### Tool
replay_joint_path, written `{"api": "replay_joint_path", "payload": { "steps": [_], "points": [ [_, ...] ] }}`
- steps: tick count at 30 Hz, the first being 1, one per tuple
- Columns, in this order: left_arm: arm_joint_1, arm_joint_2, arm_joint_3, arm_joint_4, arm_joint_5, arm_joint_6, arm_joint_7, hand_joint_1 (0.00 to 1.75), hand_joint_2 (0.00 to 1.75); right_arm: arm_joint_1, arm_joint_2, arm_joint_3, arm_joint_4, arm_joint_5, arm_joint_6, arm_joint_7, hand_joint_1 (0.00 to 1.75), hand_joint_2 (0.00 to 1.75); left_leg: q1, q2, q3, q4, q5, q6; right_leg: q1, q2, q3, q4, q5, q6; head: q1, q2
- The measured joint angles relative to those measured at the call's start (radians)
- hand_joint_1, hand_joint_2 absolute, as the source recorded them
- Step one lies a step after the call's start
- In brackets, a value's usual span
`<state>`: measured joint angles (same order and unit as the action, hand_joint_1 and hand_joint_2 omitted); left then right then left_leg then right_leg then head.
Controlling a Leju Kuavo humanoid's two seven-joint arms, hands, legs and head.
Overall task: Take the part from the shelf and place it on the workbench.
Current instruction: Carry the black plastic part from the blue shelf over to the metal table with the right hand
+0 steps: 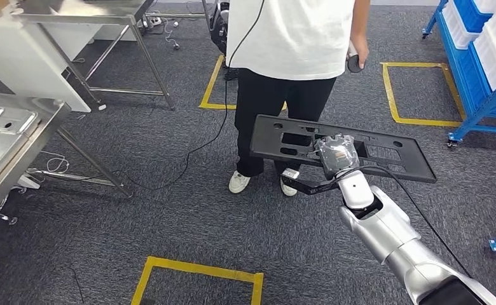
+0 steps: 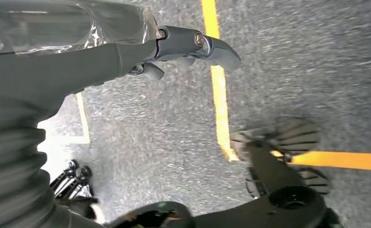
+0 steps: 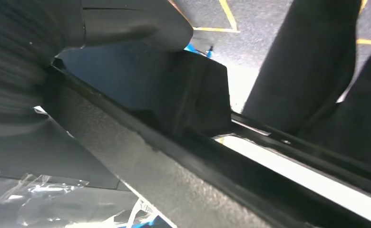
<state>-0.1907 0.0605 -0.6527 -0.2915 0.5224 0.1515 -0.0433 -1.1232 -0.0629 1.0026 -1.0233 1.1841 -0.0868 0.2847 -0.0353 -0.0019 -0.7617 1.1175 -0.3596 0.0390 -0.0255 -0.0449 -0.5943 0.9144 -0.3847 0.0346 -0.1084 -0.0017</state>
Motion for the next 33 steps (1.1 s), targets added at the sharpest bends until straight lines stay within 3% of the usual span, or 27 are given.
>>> {"api": "replay_joint_path", "payload": {
  "steps": [2,4,6,8,10,12,13,14,15,17,19,20,21,22,24,26,27,28,29,30,33],
  "points": [
    [0.003,0.002,-0.009,0.001,-0.004,0.001,-0.001,0.00,1.75,0.002,0.000,0.000,-0.008,0.000,0.006,0.001,1.75,1.75,-0.031,0.039,0.089,-0.167,0.066,0.024,0.002,-0.015,0.011,-0.004,-0.007,-0.004,0.000,0.000],
    [-0.003,0.004,-0.018,0.002,-0.013,0.000,0.001,0.00,1.75,0.006,-0.001,0.000,-0.011,0.001,0.012,0.003,1.75,1.75,-0.048,0.065,0.136,-0.247,0.088,0.040,0.006,-0.030,0.015,-0.005,-0.012,-0.004,0.000,0.000],
    [-0.007,0.004,-0.030,0.004,-0.022,-0.004,0.007,0.00,1.75,0.012,-0.002,0.000,-0.011,0.002,0.016,0.003,1.75,1.75,-0.043,0.050,0.148,-0.268,0.086,0.043,0.011,-0.043,0.012,0.000,-0.021,0.000,0.000,0.000],
    [-0.005,0.001,-0.042,0.004,-0.032,-0.010,0.013,0.00,1.75,0.016,-0.003,-0.001,-0.011,0.004,0.016,0.004,1.75,1.75,-0.031,0.029,0.159,-0.289,0.086,0.044,0.014,-0.016,-0.009,0.049,-0.050,0.005,0.000,0.000],
    [-0.008,-0.005,-0.054,0.004,-0.040,-0.016,0.018,0.00,1.75,0.019,-0.008,-0.001,-0.012,0.006,0.017,0.004,1.75,1.75,-0.019,0.007,0.165,-0.293,0.085,0.047,0.014,0.033,-0.076,0.183,-0.105,0.013,0.000,0.000],
    [-0.013,-0.010,-0.066,0.004,-0.048,-0.020,0.021,0.00,1.75,0.026,-0.016,-0.001,-0.012,0.007,0.019,0.003,1.75,1.75,-0.008,-0.020,0.165,-0.291,0.085,0.046,0.010,0.052,-0.150,0.316,-0.147,0.023,0.000,0.000],
    [-0.014,-0.012,-0.072,0.004,-0.052,-0.022,0.022,0.00,1.75,0.031,-0.018,-0.001,-0.012,0.007,0.020,0.001,1.75,1.75,-0.001,-0.035,0.166,-0.289,0.086,0.043,0.006,0.053,-0.165,0.335,-0.144,0.029,0.000,0.000],
    [-0.014,-0.014,-0.077,0.004,-0.055,-0.024,0.023,0.00,1.75,0.033,-0.020,-0.001,-0.012,0.007,0.020,0.000,1.75,1.75,0.007,-0.050,0.166,-0.285,0.085,0.039,0.000,0.054,-0.156,0.310,-0.123,0.037,0.000,0.000],
    [-0.014,-0.015,-0.082,0.004,-0.057,-0.025,0.023,0.00,1.75,0.034,-0.021,-0.001,-0.012,0.007,0.020,-0.001,1.75,1.75,0.017,-0.064,0.166,-0.278,0.082,0.032,-0.009,0.058,-0.125,0.250,-0.089,0.048,0.000,0.000],
    [-0.015,-0.012,-0.087,0.004,-0.057,-0.026,0.023,0.00,1.75,0.033,-0.021,-0.001,-0.012,0.007,0.020,-0.002,1.75,1.75,0.029,-0.092,0.160,-0.254,0.070,0.011,-0.039,0.107,-0.040,0.101,-0.034,0.076,0.000,0.000],
    [-0.017,-0.009,-0.090,0.005,-0.058,-0.027,0.024,0.00,1.75,0.030,-0.022,-0.001,-0.013,0.007,0.020,-0.004,1.75,1.75,0.031,-0.115,0.152,-0.233,0.065,-0.003,-0.060,0.146,0.005,0.030,-0.019,0.077,0.000,0.000],
    [-0.018,-0.009,-0.093,0.005,-0.058,-0.027,0.026,0.00,1.75,0.030,-0.023,-0.001,-0.013,0.008,0.019,-0.005,1.75,1.75,0.032,-0.125,0.145,-0.227,0.070,-0.005,-0.062,0.141,0.007,0.026,-0.020,0.069,0.000,0.000],
    [-0.018,-0.009,-0.098,0.005,-0.059,-0.027,0.028,0.00,1.75,0.030,-0.023,-0.001,-0.012,0.008,0.019,-0.006,1.75,1.75,0.034,-0.135,0.139,-0.224,0.073,-0.008,-0.063,0.123,0.004,0.029,-0.018,0.060,0.000,0.000],
    [-0.018,-0.009,-0.102,0.005,-0.061,-0.028,0.031,0.00,1.75,0.029,-0.022,-0.001,-0.011,0.008,0.018,-0.006,1.75,1.75,0.031,-0.127,0.127,-0.212,0.070,-0.011,-0.059,0.108,0.002,0.032,-0.019,0.057,0.000,0.000],
    [-0.016,-0.009,-0.109,0.006,-0.066,-0.029,0.036,0.00,1.75,0.028,-0.017,-0.002,-0.010,0.008,0.015,-0.008,1.75,1.75,0.029,-0.073,0.076,-0.125,0.034,-0.015,-0.046,0.081,0.005,0.030,-0.020,0.054,0.000,0.000],
    [-0.021,-0.011,-0.113,0.006,-0.072,-0.031,0.039,0.00,1.75,0.029,-0.015,-0.002,-0.008,0.008,0.012,-0.009,1.75,1.75,0.027,-0.013,-0.004,0.034,-0.023,-0.010,-0.026,0.055,0.014,0.021,-0.023,0.061,0.000,0.000],
    [-0.024,-0.012,-0.115,0.006,-0.074,-0.031,0.039,0.00,1.75,0.031,-0.017,-0.002,-0.006,0.009,0.010,-0.010,1.75,1.75,0.024,-0.003,-0.038,0.101,-0.042,-0.003,-0.017,0.041,0.018,0.018,-0.025,0.066,0.000,0.000],
    [-0.026,-0.013,-0.118,0.006,-0.074,-0.032,0.039,0.00,1.75,0.033,-0.019,-0.002,-0.004,0.009,0.010,-0.011,1.75,1.75,0.018,0.000,-0.054,0.133,-0.047,0.004,-0.009,0.025,0.024,0.016,-0.027,0.071,0.000,0.000],
    [-0.027,-0.014,-0.121,0.006,-0.074,-0.032,0.039,0.00,1.75,0.035,-0.020,-0.002,-0.003,0.009,0.009,-0.012,1.75,1.75,0.009,0.000,-0.047,0.124,-0.036,0.015,-0.002,0.011,0.031,0.013,-0.028,0.073,0.000,0.000],
    [-0.027,-0.015,-0.124,0.006,-0.074,-0.033,0.039,0.00,1.75,0.035,-0.020,-0.002,-0.002,0.009,0.009,-0.013,1.75,1.75,-0.002,0.000,-0.017,0.071,-0.007,0.028,0.004,-0.001,0.041,0.007,-0.030,0.074,0.000,0.000],
    [-0.030,-0.006,-0.130,0.006,-0.074,-0.028,0.040,0.00,1.75,0.026,-0.018,-0.004,0.000,0.008,0.006,-0.015,1.75,1.75,-0.050,0.035,0.115,-0.168,0.096,0.082,0.007,-0.031,0.077,-0.024,-0.033,0.070,0.000,0.000]
  ]
}}
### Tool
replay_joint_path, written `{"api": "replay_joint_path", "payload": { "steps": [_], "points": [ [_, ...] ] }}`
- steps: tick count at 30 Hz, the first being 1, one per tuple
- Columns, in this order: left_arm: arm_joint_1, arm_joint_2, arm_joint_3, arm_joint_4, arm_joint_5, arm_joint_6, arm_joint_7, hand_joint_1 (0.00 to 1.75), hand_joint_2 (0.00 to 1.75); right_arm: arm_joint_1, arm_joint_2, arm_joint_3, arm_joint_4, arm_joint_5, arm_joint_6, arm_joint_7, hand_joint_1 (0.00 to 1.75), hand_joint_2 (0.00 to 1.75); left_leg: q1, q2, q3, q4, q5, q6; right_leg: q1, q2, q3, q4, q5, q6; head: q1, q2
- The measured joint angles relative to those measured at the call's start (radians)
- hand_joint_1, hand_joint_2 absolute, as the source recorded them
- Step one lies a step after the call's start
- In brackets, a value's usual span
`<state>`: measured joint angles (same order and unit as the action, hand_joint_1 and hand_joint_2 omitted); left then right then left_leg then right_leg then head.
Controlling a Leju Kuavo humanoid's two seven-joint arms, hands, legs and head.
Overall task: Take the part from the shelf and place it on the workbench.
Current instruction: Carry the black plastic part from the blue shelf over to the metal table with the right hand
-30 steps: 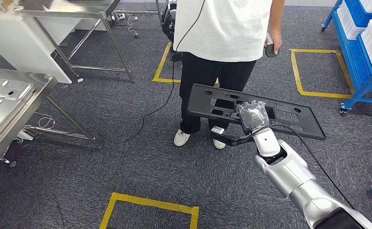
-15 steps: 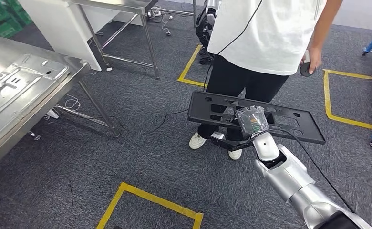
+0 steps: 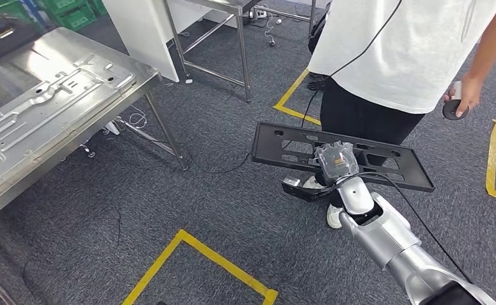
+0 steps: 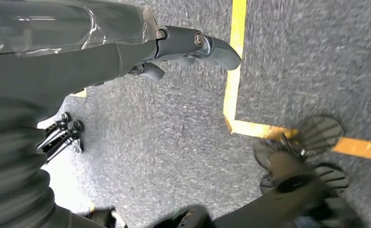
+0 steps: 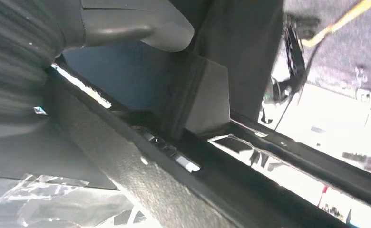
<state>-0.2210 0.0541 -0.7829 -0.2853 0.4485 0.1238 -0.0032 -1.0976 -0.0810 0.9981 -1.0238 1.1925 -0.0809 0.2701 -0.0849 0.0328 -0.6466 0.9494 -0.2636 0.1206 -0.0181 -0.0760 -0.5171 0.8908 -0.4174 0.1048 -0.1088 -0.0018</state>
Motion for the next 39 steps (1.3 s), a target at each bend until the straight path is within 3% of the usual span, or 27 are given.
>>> {"api": "replay_joint_path", "payload": {
  "steps": [2,3,5,7,9,10,11,12,14,15,17,18,19,21,23,25,26,27,28,30,31,32,34,35,36,37,39],
  "points": [
    [-0.007,0.009,-0.001,0.000,0.001,0.004,-0.001,0.00,1.75,-0.004,0.000,-0.002,0.001,0.000,-0.003,-0.004,1.75,1.75,-0.019,0.015,0.034,-0.064,0.010,0.012,0.002,-0.020,0.009,-0.010,-0.002,-0.002,0.000,0.000],
    [-0.010,0.011,-0.002,0.001,0.002,0.004,-0.002,0.00,1.75,-0.006,0.002,-0.002,0.002,0.000,-0.004,-0.006,1.75,1.75,-0.018,0.011,0.046,-0.081,0.006,0.014,0.006,-0.028,0.011,-0.013,-0.003,-0.002,0.000,0.000],
    [-0.011,0.014,-0.002,0.001,0.005,0.001,-0.003,0.00,1.75,-0.008,0.007,-0.004,0.004,-0.004,-0.010,-0.012,1.75,1.75,-0.004,-0.007,0.080,-0.129,-0.005,0.020,0.008,-0.001,0.003,0.013,-0.023,-0.002,0.000,0.000],
    [-0.014,0.012,-0.003,0.001,0.004,-0.006,-0.004,0.00,1.75,-0.009,0.009,-0.006,0.009,-0.011,-0.021,-0.016,1.75,1.75,0.013,-0.032,0.102,-0.153,-0.016,0.024,0.000,0.050,-0.051,0.127,-0.075,0.006,0.001,0.000],
    [-0.015,0.006,-0.006,0.001,-0.004,-0.015,-0.007,0.00,1.75,-0.006,0.007,-0.006,0.020,-0.020,-0.026,-0.016,1.75,1.75,0.021,-0.058,0.098,-0.138,-0.024,0.023,-0.008,0.065,-0.131,0.278,-0.125,0.021,0.000,0.000],
    [-0.013,0.003,-0.009,0.001,-0.011,-0.018,-0.006,0.00,1.75,-0.004,0.006,-0.007,0.026,-0.025,-0.026,-0.016,1.75,1.75,0.025,-0.073,0.097,-0.130,-0.028,0.019,-0.010,0.066,-0.157,0.316,-0.129,0.028,0.001,0.000],
    [-0.008,0.001,-0.012,0.001,-0.016,-0.020,-0.004,0.00,1.75,-0.003,0.005,-0.009,0.031,-0.031,-0.026,-0.017,1.75,1.75,0.030,-0.088,0.097,-0.120,-0.034,0.013,-0.013,0.067,-0.164,0.314,-0.114,0.036,0.001,0.000],
    [-0.002,-0.001,-0.017,0.001,-0.020,-0.020,-0.001,0.00,1.75,-0.005,0.004,-0.011,0.035,-0.034,-0.024,-0.017,1.75,1.75,0.035,-0.102,0.096,-0.107,-0.041,0.006,-0.017,0.072,-0.147,0.269,-0.081,0.045,0.001,0.000],
    [0.009,-0.002,-0.024,0.001,-0.023,-0.019,0.003,0.00,1.75,-0.013,0.003,-0.016,0.039,-0.037,-0.018,-0.018,1.75,1.75,0.043,-0.128,0.094,-0.081,-0.059,-0.013,-0.030,0.109,-0.084,0.135,-0.018,0.066,0.001,0.000],
    [0.013,0.000,-0.026,0.001,-0.024,-0.017,0.003,0.00,1.75,-0.019,0.002,-0.018,0.041,-0.036,-0.013,-0.019,1.75,1.75,0.044,-0.140,0.089,-0.068,-0.066,-0.019,-0.037,0.129,-0.058,0.085,-0.003,0.065,0.001,0.000],
    [0.017,0.004,-0.029,0.002,-0.028,-0.005,-0.001,0.00,1.75,-0.032,0.000,-0.021,0.043,-0.032,-0.001,-0.019,1.75,1.75,0.043,-0.158,0.080,-0.053,-0.069,-0.027,-0.043,0.144,-0.039,0.052,-0.004,0.039,0.002,0.000],
    [0.019,0.005,-0.031,0.002,-0.030,0.003,-0.005,0.00,1.75,-0.038,-0.001,-0.021,0.045,-0.031,0.005,-0.020,1.75,1.75,0.044,-0.165,0.076,-0.049,-0.068,-0.029,-0.048,0.129,-0.040,0.049,-0.002,0.018,0.001,0.000],
    [0.021,0.007,-0.032,0.002,-0.031,0.008,-0.010,0.00,1.75,-0.043,-0.002,-0.022,0.047,-0.030,0.010,-0.019,1.75,1.75,0.043,-0.165,0.070,-0.044,-0.069,-0.034,-0.050,0.116,-0.042,0.050,0.000,0.006,0.001,0.000],
    [0.021,0.009,-0.034,0.002,-0.033,0.011,-0.020,0.00,1.75,-0.050,-0.004,-0.023,0.049,-0.031,0.017,-0.019,1.75,1.75,0.045,-0.128,0.040,0.014,-0.101,-0.048,-0.055,0.095,-0.046,0.050,0.003,-0.010,0.001,0.000],
    [0.010,0.007,-0.037,0.002,-0.035,0.010,-0.028,0.00,1.75,-0.058,-0.005,-0.024,0.051,-0.031,0.019,-0.019,1.75,1.75,0.058,-0.073,-0.027,0.158,-0.162,-0.064,-0.054,0.074,-0.046,0.049,0.003,-0.022,0.000,0.000],
    [-0.002,0.000,-0.041,0.002,-0.036,0.008,-0.032,0.00,1.75,-0.064,-0.006,-0.025,0.053,-0.033,0.018,-0.019,1.75,1.75,0.071,-0.050,-0.091,0.285,-0.202,-0.070,-0.050,0.049,-0.042,0.048,0.001,-0.028,0.000,0.000],
    [-0.006,-0.005,-0.043,0.002,-0.036,0.006,-0.033,0.00,1.75,-0.066,-0.006,-0.025,0.054,-0.033,0.018,-0.019,1.75,1.75,0.073,-0.047,-0.099,0.296,-0.198,-0.068,-0.048,0.037,-0.038,0.046,-0.001,-0.030,0.000,0.000],
    [-0.008,-0.009,-0.046,0.001,-0.038,0.003,-0.033,0.00,1.75,-0.067,-0.006,-0.025,0.054,-0.034,0.018,-0.020,1.75,1.75,0.072,-0.044,-0.085,0.265,-0.176,-0.063,-0.045,0.026,-0.032,0.042,-0.002,-0.032,0.000,0.000],
    [-0.011,-0.013,-0.048,0.001,-0.040,0.001,-0.033,0.00,1.75,-0.070,-0.005,-0.025,0.054,-0.035,0.018,-0.020,1.75,1.75,0.067,-0.035,-0.052,0.199,-0.142,-0.054,-0.042,0.016,-0.023,0.036,-0.004,-0.034,0.000,0.000],
    [-0.022,-0.016,-0.051,0.001,-0.046,0.000,-0.031,0.00,1.75,-0.084,-0.005,-0.026,0.055,-0.036,0.018,-0.020,1.75,1.75,0.042,0.016,0.028,0.041,-0.075,-0.029,-0.036,-0.008,-0.004,0.019,-0.005,-0.036,0.000,0.000],
    [-0.031,-0.016,-0.052,0.001,-0.049,0.000,-0.031,0.00,1.75,-0.093,-0.007,-0.027,0.055,-0.037,0.018,-0.019,1.75,1.75,0.029,0.038,0.057,-0.013,-0.057,-0.020,-0.033,-0.019,0.003,0.013,-0.005,-0.035,0.000,0.000],
    [-0.038,-0.015,-0.052,0.001,-0.051,0.001,-0.031,0.00,1.75,-0.100,-0.009,-0.027,0.056,-0.038,0.018,-0.018,1.75,1.75,0.019,0.052,0.072,-0.042,-0.051,-0.014,-0.029,-0.031,0.007,0.009,-0.006,-0.034,0.000,0.000],
    [-0.047,-0.014,-0.052,0.001,-0.052,0.004,-0.042,0.00,1.75,-0.108,-0.009,-0.028,0.057,-0.040,0.017,-0.015,1.75,1.75,0.016,0.042,0.088,-0.072,-0.057,-0.009,-0.017,-0.053,0.011,0.007,-0.011,-0.031,0.000,0.000],
    [-0.048,-0.014,-0.052,0.000,-0.050,0.006,-0.055,0.00,1.75,-0.111,-0.010,-0.030,0.057,-0.043,0.016,-0.014,1.75,1.75,0.021,0.033,0.100,-0.089,-0.059,-0.012,-0.014,-0.049,0.011,0.012,-0.017,-0.030,0.000,0.000],
    [-0.052,-0.015,-0.052,-0.002,-0.049,0.007,-0.075,0.00,1.75,-0.116,-0.010,-0.031,0.056,-0.046,0.015,-0.013,1.75,1.75,0.027,0.022,0.111,-0.104,-0.061,-0.016,-0.012,-0.026,0.001,0.035,-0.029,-0.028,0.001,0.000],
    [-0.059,-0.016,-0.052,-0.005,-0.049,0.006,-0.095,0.00,1.75,-0.120,-0.012,-0.033,0.055,-0.049,0.014,-0.013,1.75,1.75,0.033,0.008,0.121,-0.115,-0.062,-0.020,-0.012,0.003,-0.022,0.082,-0.049,-0.026,0.001,0.000],
    [-0.081,-0.023,-0.052,-0.013,-0.052,0.000,-0.132,0.00,1.75,-0.119,-0.018,-0.035,0.054,-0.055,0.014,-0.012,1.75,1.75,0.038,-0.025,0.124,-0.114,-0.065,-0.021,-0.011,0.057,-0.103,0.230,-0.100,-0.024,0.001,0.000]
  ]
}}
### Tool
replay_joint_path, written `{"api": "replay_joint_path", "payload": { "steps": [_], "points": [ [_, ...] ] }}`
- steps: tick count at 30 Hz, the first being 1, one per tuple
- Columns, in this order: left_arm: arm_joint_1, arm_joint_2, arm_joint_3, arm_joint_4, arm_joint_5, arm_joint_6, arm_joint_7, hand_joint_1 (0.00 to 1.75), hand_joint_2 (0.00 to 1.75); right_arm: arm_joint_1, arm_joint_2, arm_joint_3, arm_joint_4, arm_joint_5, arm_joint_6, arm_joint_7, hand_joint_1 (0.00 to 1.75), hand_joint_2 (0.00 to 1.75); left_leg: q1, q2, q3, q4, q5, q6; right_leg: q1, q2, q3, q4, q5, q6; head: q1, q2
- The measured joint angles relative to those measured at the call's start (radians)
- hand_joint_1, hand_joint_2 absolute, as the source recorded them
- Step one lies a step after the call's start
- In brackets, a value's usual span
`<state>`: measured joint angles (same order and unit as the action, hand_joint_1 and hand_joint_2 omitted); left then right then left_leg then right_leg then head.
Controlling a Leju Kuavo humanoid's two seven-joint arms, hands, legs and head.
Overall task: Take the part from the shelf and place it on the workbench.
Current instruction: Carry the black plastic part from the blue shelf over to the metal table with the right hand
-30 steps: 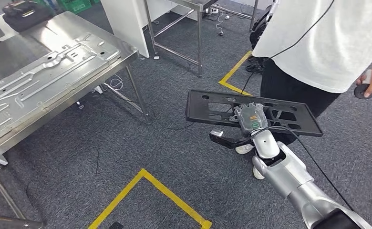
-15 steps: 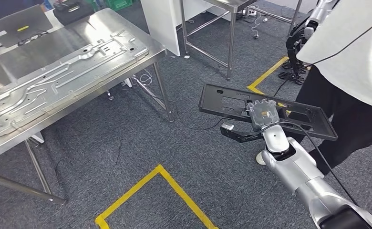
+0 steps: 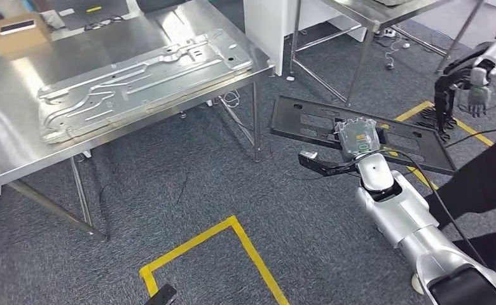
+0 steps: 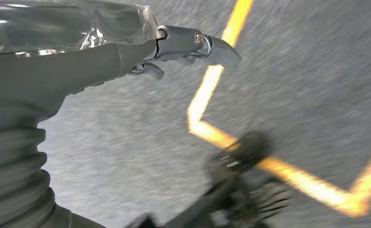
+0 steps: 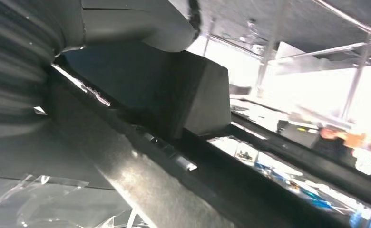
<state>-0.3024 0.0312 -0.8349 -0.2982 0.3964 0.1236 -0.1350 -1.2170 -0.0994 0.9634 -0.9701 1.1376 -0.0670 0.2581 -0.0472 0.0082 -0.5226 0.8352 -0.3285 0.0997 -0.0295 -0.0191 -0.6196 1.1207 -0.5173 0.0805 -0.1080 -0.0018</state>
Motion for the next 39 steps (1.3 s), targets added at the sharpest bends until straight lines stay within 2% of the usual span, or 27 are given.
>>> {"api": "replay_joint_path", "payload": {
  "steps": [1,2,3,5,7,9,10,11,13,15,17,18,19,21,23,24,25,27,28,30,31,33,34,35,36,37,39],
  "points": [
    [-0.011,-0.004,0.000,-0.004,-0.002,-0.005,-0.011,0.00,1.75,0.004,-0.004,0.000,0.000,-0.002,0.001,0.000,1.75,1.75,0.000,-0.018,0.001,0.003,-0.002,0.003,0.001,0.007,-0.042,0.066,-0.015,0.000,0.000,0.000],
    [-0.019,-0.007,0.000,-0.009,-0.004,-0.010,-0.021,0.00,1.75,0.008,-0.006,0.000,0.000,-0.005,0.002,-0.001,1.75,1.75,0.000,-0.036,0.004,0.006,-0.005,0.004,0.002,0.010,-0.072,0.101,-0.012,0.001,0.000,0.000],
    [-0.024,-0.011,0.000,-0.013,-0.006,-0.015,-0.028,0.00,1.75,0.011,-0.007,0.000,0.000,-0.006,0.002,-0.002,1.75,1.75,0.001,-0.054,0.006,0.010,-0.008,0.003,0.001,0.012,-0.084,0.098,0.007,0.003,0.000,0.000],
    [-0.033,-0.017,0.002,-0.021,-0.014,-0.019,-0.040,0.00,1.75,0.010,-0.006,0.000,0.001,-0.008,0.001,-0.004,1.75,1.75,0.003,-0.086,0.009,0.023,-0.019,-0.003,-0.004,0.025,-0.053,-0.010,0.085,0.010,0.000,0.000],
    [-0.044,-0.022,0.003,-0.026,-0.024,-0.019,-0.047,0.00,1.75,0.003,-0.004,0.000,0.002,-0.011,-0.002,-0.005,1.75,1.75,0.005,-0.114,0.006,0.040,-0.035,-0.013,-0.015,0.066,0.001,-0.137,0.140,0.014,0.000,0.000],
    [-0.054,-0.025,0.004,-0.029,-0.033,-0.018,-0.049,0.00,1.75,-0.004,-0.002,0.001,0.003,-0.014,-0.004,-0.006,1.75,1.75,0.005,-0.132,0.000,0.047,-0.043,-0.015,-0.021,0.081,0.025,-0.187,0.148,-0.001,0.001,0.000],
    [-0.056,-0.025,0.004,-0.031,-0.037,-0.017,-0.047,0.00,1.75,-0.004,0.000,0.001,0.004,-0.016,-0.004,-0.006,1.75,1.75,0.005,-0.138,-0.002,0.048,-0.045,-0.014,-0.024,0.066,0.026,-0.189,0.147,-0.012,0.001,0.000],
    [-0.056,-0.025,0.005,-0.032,-0.041,-0.017,-0.042,0.00,1.75,-0.006,0.000,0.001,0.005,-0.017,-0.004,-0.006,1.75,1.75,0.004,-0.135,-0.006,0.051,-0.048,-0.016,-0.025,0.052,0.026,-0.190,0.146,-0.017,0.001,0.000],
    [-0.050,-0.023,0.007,-0.033,-0.047,-0.015,-0.022,0.00,1.75,-0.009,0.004,0.001,0.003,-0.016,-0.002,-0.003,1.75,1.75,0.005,-0.097,-0.035,0.108,-0.077,-0.031,-0.030,0.031,0.029,-0.191,0.144,-0.025,0.000,0.000],
    [-0.038,-0.021,0.011,-0.033,-0.047,-0.014,0.003,0.00,1.75,-0.013,0.004,0.001,-0.004,-0.012,0.010,0.006,1.75,1.75,0.016,-0.042,-0.103,0.245,-0.133,-0.049,-0.029,0.015,0.034,-0.192,0.140,-0.028,0.000,0.000],
    [-0.014,-0.019,0.018,-0.033,-0.040,-0.015,0.022,0.00,1.75,-0.013,-0.001,0.001,-0.016,-0.006,0.033,0.016,1.75,1.75,0.028,-0.019,-0.180,0.380,-0.174,-0.057,-0.027,-0.004,0.043,-0.192,0.132,-0.027,0.000,0.000],
    [0.002,-0.019,0.021,-0.033,-0.037,-0.017,0.028,0.00,1.75,-0.012,-0.003,0.001,-0.023,-0.003,0.044,0.020,1.75,1.75,0.029,-0.016,-0.199,0.402,-0.171,-0.056,-0.024,-0.016,0.050,-0.193,0.126,-0.027,0.000,0.000],
    [0.017,-0.019,0.024,-0.033,-0.036,-0.018,0.033,0.00,1.75,-0.011,-0.005,0.001,-0.029,-0.002,0.054,0.023,1.75,1.75,0.028,-0.014,-0.198,0.382,-0.150,-0.050,-0.020,-0.026,0.058,-0.194,0.120,-0.028,0.000,0.000],
    [0.035,-0.017,0.027,-0.032,-0.034,-0.018,0.041,0.00,1.75,-0.012,-0.006,0.001,-0.045,0.002,0.066,0.026,1.75,1.75,0.016,0.004,-0.139,0.235,-0.067,-0.024,-0.009,-0.050,0.080,-0.204,0.112,-0.032,0.000,0.000],
    [0.040,-0.011,0.030,-0.031,-0.033,-0.017,0.051,0.00,1.75,-0.015,-0.011,0.001,-0.060,0.005,0.074,0.030,1.75,1.75,-0.013,0.061,-0.066,0.075,0.000,0.013,0.002,-0.073,0.105,-0.221,0.106,-0.035,0.000,0.000],
    [0.041,-0.007,0.031,-0.031,-0.033,-0.017,0.055,0.00,1.75,-0.015,-0.014,0.001,-0.065,0.006,0.080,0.033,1.75,1.75,-0.024,0.084,-0.046,0.033,0.013,0.024,0.007,-0.085,0.113,-0.228,0.103,-0.034,0.000,0.000],
    [0.044,-0.004,0.031,-0.031,-0.035,-0.018,0.059,0.00,1.75,-0.014,-0.017,0.001,-0.071,0.007,0.085,0.036,1.75,1.75,-0.031,0.092,-0.037,0.013,0.013,0.026,0.012,-0.098,0.120,-0.231,0.096,-0.034,0.000,0.000],
    [0.055,-0.001,0.031,-0.029,-0.038,-0.020,0.067,0.00,1.75,-0.010,-0.021,0.001,-0.086,0.011,0.097,0.042,1.75,1.75,-0.024,0.068,-0.028,0.006,0.008,0.013,0.018,-0.115,0.128,-0.230,0.081,-0.032,0.000,0.000],
    [0.063,0.000,0.031,-0.028,-0.040,-0.021,0.070,0.00,1.75,-0.008,-0.022,0.001,-0.094,0.014,0.101,0.044,1.75,1.75,-0.020,0.052,-0.021,0.003,0.008,0.007,0.017,-0.101,0.127,-0.215,0.068,-0.029,0.000,0.000],
    [0.070,0.001,0.030,-0.027,-0.041,-0.023,0.072,0.00,1.75,-0.002,-0.026,0.000,-0.106,0.017,0.105,0.048,1.75,1.75,-0.010,0.024,-0.007,-0.001,0.008,0.003,0.013,-0.039,0.084,-0.117,0.021,-0.023,0.000,0.000],
    [0.070,0.001,0.030,-0.027,-0.041,-0.024,0.073,0.00,1.75,0.003,-0.028,0.000,-0.110,0.017,0.106,0.049,1.75,1.75,-0.009,0.008,-0.004,0.000,0.006,0.005,0.012,-0.010,0.041,-0.036,-0.009,-0.021,0.000,0.000],
    [0.072,0.001,0.030,-0.026,-0.042,-0.025,0.075,0.00,1.75,0.018,-0.035,0.001,-0.113,0.017,0.109,0.049,1.75,1.75,-0.007,-0.027,0.003,0.001,0.000,0.009,0.012,0.010,-0.047,0.102,-0.043,-0.019,0.000,0.000],
    [0.076,0.001,0.030,-0.026,-0.044,-0.026,0.080,0.00,1.75,0.026,-0.038,0.001,-0.115,0.019,0.112,0.050,1.75,1.75,-0.007,-0.046,0.009,0.002,-0.004,0.009,0.012,0.012,-0.070,0.120,-0.031,-0.018,0.000,0.000],
    [0.081,0.001,0.030,-0.026,-0.047,-0.027,0.085,0.00,1.75,0.033,-0.039,0.001,-0.119,0.021,0.116,0.051,1.75,1.75,-0.006,-0.065,0.017,0.004,-0.010,0.007,0.011,0.015,-0.072,0.092,0.005,-0.016,0.000,0.000],
    [0.085,0.002,0.030,-0.026,-0.051,-0.029,0.092,0.00,1.75,0.039,-0.040,0.001,-0.125,0.025,0.120,0.053,1.75,1.75,-0.004,-0.082,0.024,0.008,-0.018,0.004,0.009,0.023,-0.055,0.029,0.055,-0.014,0.000,0.000],
    [0.089,0.003,0.030,-0.025,-0.055,-0.030,0.097,0.00,1.75,0.047,-0.041,0.001,-0.131,0.030,0.125,0.055,1.75,1.75,-0.003,-0.098,0.030,0.013,-0.028,0.000,0.004,0.047,-0.031,-0.048,0.106,-0.009,0.000,0.000],
    [0.091,0.009,0.029,-0.022,-0.062,-0.033,0.105,0.00,1.75,0.064,-0.043,0.002,-0.141,0.038,0.132,0.061,1.75,1.75,-0.003,-0.125,0.034,0.029,-0.047,-0.006,-0.010,0.093,0.012,-0.174,0.166,-0.007,0.000,0.000]
  ]
}}
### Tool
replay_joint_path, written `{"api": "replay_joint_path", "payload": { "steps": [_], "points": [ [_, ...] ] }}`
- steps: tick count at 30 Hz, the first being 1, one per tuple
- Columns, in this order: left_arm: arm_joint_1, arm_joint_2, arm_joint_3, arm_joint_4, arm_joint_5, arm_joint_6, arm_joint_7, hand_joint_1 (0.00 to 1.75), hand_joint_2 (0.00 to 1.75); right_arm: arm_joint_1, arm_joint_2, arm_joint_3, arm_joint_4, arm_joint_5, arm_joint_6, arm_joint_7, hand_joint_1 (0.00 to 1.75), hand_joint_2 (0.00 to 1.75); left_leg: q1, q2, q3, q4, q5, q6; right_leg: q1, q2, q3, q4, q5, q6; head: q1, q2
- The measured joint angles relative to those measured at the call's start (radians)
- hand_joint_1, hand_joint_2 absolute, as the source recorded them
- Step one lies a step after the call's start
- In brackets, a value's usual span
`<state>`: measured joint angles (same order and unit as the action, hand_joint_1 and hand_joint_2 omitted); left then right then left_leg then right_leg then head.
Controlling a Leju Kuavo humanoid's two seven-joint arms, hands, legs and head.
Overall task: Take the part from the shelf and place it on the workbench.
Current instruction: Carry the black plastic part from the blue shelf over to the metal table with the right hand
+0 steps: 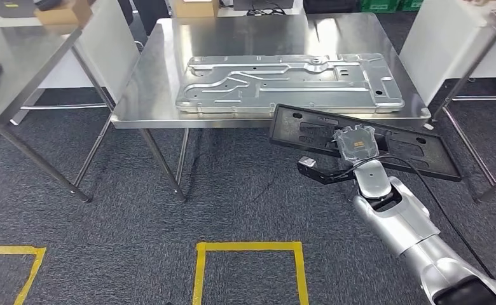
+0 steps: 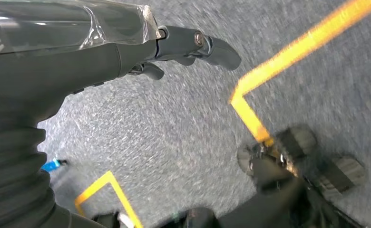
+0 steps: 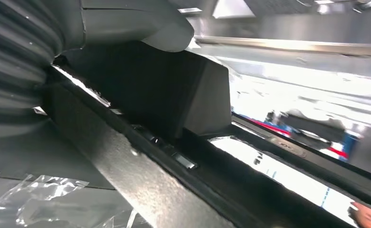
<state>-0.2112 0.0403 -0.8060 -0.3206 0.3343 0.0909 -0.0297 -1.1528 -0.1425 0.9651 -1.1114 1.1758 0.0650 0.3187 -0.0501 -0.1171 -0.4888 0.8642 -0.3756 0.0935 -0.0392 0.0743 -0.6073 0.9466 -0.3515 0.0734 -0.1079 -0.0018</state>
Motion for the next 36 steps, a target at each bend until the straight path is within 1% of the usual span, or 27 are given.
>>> {"api": "replay_joint_path", "payload": {
  "steps": [1,3,4,5,7,8,9,10,11,12,14,15,16,18,19,21,22,24,25,26,27,29,30,31,32,34,36],
  "points": [
    [0.002,0.003,-0.001,0.002,-0.004,-0.001,0.004,0.00,1.75,0.010,-0.001,0.000,-0.005,0.004,0.002,0.003,1.75,1.75,0.000,-0.011,0.000,0.003,-0.006,0.000,-0.003,0.011,0.011,-0.027,0.006,-0.004,0.000,0.000],
    [0.010,0.009,-0.002,0.004,-0.012,-0.003,0.010,0.00,1.75,0.027,-0.001,0.001,-0.013,0.011,0.005,0.007,1.75,1.75,0.001,-0.028,-0.002,0.003,-0.013,0.000,-0.002,-0.013,0.020,-0.037,-0.002,-0.021,0.001,0.000],
    [0.015,0.012,-0.003,0.005,-0.016,-0.003,0.013,0.00,1.75,0.032,0.001,0.001,-0.017,0.014,0.004,0.008,1.75,1.75,0.001,-0.018,-0.009,0.014,-0.022,-0.004,-0.002,-0.026,0.023,-0.038,-0.006,-0.028,0.001,0.000],
    [0.018,0.015,-0.004,0.006,-0.018,-0.003,0.015,0.00,1.75,0.035,0.001,0.001,-0.019,0.017,0.004,0.009,1.75,1.75,0.003,0.005,-0.027,0.049,-0.040,-0.013,-0.004,-0.039,0.027,-0.039,-0.010,-0.035,0.001,0.000],
    [0.016,0.018,-0.005,0.007,-0.017,0.000,0.016,0.00,1.75,0.040,0.001,0.000,-0.024,0.026,0.004,0.006,1.75,1.75,0.015,0.071,-0.097,0.187,-0.095,-0.038,-0.006,-0.063,0.039,-0.041,-0.019,-0.044,0.001,0.000],
    [0.013,0.019,-0.004,0.007,-0.013,0.002,0.014,0.00,1.75,0.043,0.001,0.000,-0.024,0.029,0.004,0.003,1.75,1.75,0.025,0.091,-0.143,0.268,-0.121,-0.048,-0.006,-0.074,0.045,-0.042,-0.025,-0.047,0.001,0.000],
    [0.010,0.019,-0.004,0.007,-0.007,0.003,0.010,0.00,1.75,0.047,0.000,0.000,-0.024,0.030,0.003,-0.003,1.75,1.75,0.035,0.101,-0.181,0.328,-0.134,-0.055,-0.007,-0.083,0.052,-0.042,-0.031,-0.046,0.000,0.000],
    [0.009,0.019,-0.004,0.007,0.000,0.004,0.007,0.00,1.75,0.050,0.001,0.000,-0.024,0.030,0.002,-0.010,1.75,1.75,0.042,0.106,-0.205,0.354,-0.130,-0.060,-0.007,-0.091,0.059,-0.041,-0.038,-0.045,0.001,0.000],
    [0.008,0.019,-0.004,0.007,0.005,0.003,0.005,0.00,1.75,0.052,0.002,0.000,-0.024,0.029,0.000,-0.016,1.75,1.75,0.047,0.108,-0.209,0.338,-0.107,-0.061,-0.007,-0.097,0.067,-0.042,-0.044,-0.043,0.000,0.000],
    [0.007,0.019,-0.004,0.007,0.008,0.003,0.003,0.00,1.75,0.052,0.004,0.000,-0.024,0.028,0.000,-0.021,1.75,1.75,0.048,0.109,-0.193,0.284,-0.067,-0.059,-0.006,-0.103,0.076,-0.042,-0.050,-0.041,0.000,0.000],
    [0.006,0.018,-0.004,0.007,0.010,0.001,-0.002,0.00,1.75,0.044,0.009,0.000,-0.024,0.031,0.001,-0.023,1.75,1.75,0.039,0.117,-0.133,0.121,0.027,-0.042,-0.006,-0.111,0.094,-0.047,-0.060,-0.037,0.000,0.000],
    [0.004,0.019,-0.004,0.007,0.012,0.001,-0.003,0.00,1.75,0.038,0.011,-0.001,-0.024,0.034,0.004,-0.023,1.75,1.75,0.031,0.121,-0.108,0.056,0.057,-0.032,-0.004,-0.113,0.101,-0.050,-0.064,-0.033,0.000,0.000],
    [0.003,0.019,-0.004,0.007,0.015,0.002,-0.004,0.00,1.75,0.033,0.011,-0.001,-0.024,0.038,0.007,-0.021,1.75,1.75,0.024,0.125,-0.093,0.016,0.072,-0.023,-0.002,-0.114,0.105,-0.052,-0.069,-0.028,0.000,0.000],
    [0.001,0.019,-0.004,0.007,0.020,0.003,-0.004,0.00,1.75,0.023,0.011,-0.001,-0.024,0.047,0.017,-0.019,1.75,1.75,0.017,0.126,-0.084,-0.004,0.070,-0.017,0.004,-0.116,0.112,-0.056,-0.077,-0.017,0.001,0.000],
    [0.001,0.018,-0.004,0.007,0.022,0.004,-0.003,0.00,1.75,0.019,0.011,-0.001,-0.024,0.050,0.023,-0.016,1.75,1.75,0.020,0.126,-0.078,-0.009,0.068,-0.019,0.004,-0.114,0.113,-0.053,-0.083,-0.013,0.001,0.000],
    [-0.001,0.014,-0.004,0.007,0.023,0.004,0.005,0.00,1.75,0.009,0.008,-0.001,-0.026,0.058,0.035,-0.008,1.75,1.75,0.023,0.123,-0.064,-0.019,0.065,-0.017,0.005,-0.100,0.089,0.005,-0.119,-0.009,0.001,0.000],
    [-0.003,0.012,-0.004,0.007,0.023,0.004,0.012,0.00,1.75,0.008,0.004,-0.001,-0.027,0.060,0.041,-0.003,1.75,1.75,0.024,0.121,-0.059,-0.020,0.063,-0.014,0.005,-0.091,0.056,0.072,-0.150,-0.010,0.001,0.000],
    [-0.006,0.010,-0.004,0.007,0.018,0.002,0.031,0.00,1.75,0.013,-0.006,0.000,-0.029,0.062,0.050,0.002,1.75,1.75,0.021,0.113,-0.053,-0.017,0.054,-0.003,0.010,-0.080,-0.035,0.228,-0.202,-0.012,0.001,0.000],
    [-0.007,0.010,-0.004,0.007,0.014,0.001,0.041,0.00,1.75,0.018,-0.010,0.000,-0.029,0.062,0.054,0.004,1.75,1.75,0.019,0.106,-0.048,-0.016,0.048,-0.001,0.011,-0.078,-0.070,0.275,-0.204,-0.011,0.001,0.000],
    [-0.007,0.009,-0.004,0.007,0.011,0.000,0.049,0.00,1.75,0.023,-0.015,0.001,-0.030,0.062,0.058,0.006,1.75,1.75,0.019,0.100,-0.043,-0.013,0.041,0.000,0.012,-0.077,-0.087,0.281,-0.185,-0.010,0.001,0.000],
    [-0.007,0.009,-0.004,0.007,0.010,0.001,0.056,0.00,1.75,0.026,-0.018,0.001,-0.030,0.062,0.062,0.007,1.75,1.75,0.019,0.094,-0.037,-0.009,0.033,-0.002,0.012,-0.076,-0.085,0.247,-0.146,-0.010,0.001,0.000],
    [-0.008,0.009,-0.003,0.008,0.017,0.002,0.071,0.00,1.75,0.024,-0.024,0.002,-0.029,0.067,0.072,0.009,1.75,1.75,0.018,0.085,-0.024,0.002,0.013,-0.010,0.009,-0.075,-0.041,0.104,-0.046,-0.007,0.001,0.000],
    [-0.010,0.010,-0.003,0.008,0.022,0.002,0.078,0.00,1.75,0.022,-0.026,0.003,-0.029,0.070,0.077,0.009,1.75,1.75,0.016,0.083,-0.021,0.009,0.003,-0.013,0.007,-0.073,-0.018,0.037,-0.015,-0.008,0.001,0.000],
    [-0.013,0.010,-0.002,0.010,0.028,0.001,0.084,0.00,1.75,0.020,-0.028,0.004,-0.029,0.073,0.081,0.009,1.75,1.75,0.014,0.081,-0.019,0.014,-0.004,-0.016,0.006,-0.072,-0.001,-0.006,0.001,-0.010,0.001,0.000],
    [-0.015,0.011,-0.001,0.011,0.034,0.000,0.089,0.00,1.75,0.020,-0.030,0.006,-0.029,0.077,0.084,0.008,1.75,1.75,0.012,0.080,-0.019,0.017,-0.009,-0.017,0.005,-0.071,0.007,-0.023,0.000,-0.014,0.001,0.000],
    [-0.018,0.013,0.001,0.013,0.044,-0.002,0.096,0.00,1.75,0.018,-0.033,0.011,-0.030,0.089,0.090,0.002,1.75,1.75,0.011,0.080,-0.022,0.022,-0.016,-0.019,0.002,-0.071,0.009,-0.028,-0.005,-0.023,0.001,0.000],
    [-0.017,0.013,0.002,0.015,0.048,-0.002,0.101,0.00,1.75,0.012,-0.033,0.015,-0.030,0.104,0.094,-0.006,1.75,1.75,0.015,0.087,-0.049,0.077,-0.047,-0.033,-0.005,-0.071,0.010,-0.027,-0.009,-0.028,0.000,0.000]
  ]
}}
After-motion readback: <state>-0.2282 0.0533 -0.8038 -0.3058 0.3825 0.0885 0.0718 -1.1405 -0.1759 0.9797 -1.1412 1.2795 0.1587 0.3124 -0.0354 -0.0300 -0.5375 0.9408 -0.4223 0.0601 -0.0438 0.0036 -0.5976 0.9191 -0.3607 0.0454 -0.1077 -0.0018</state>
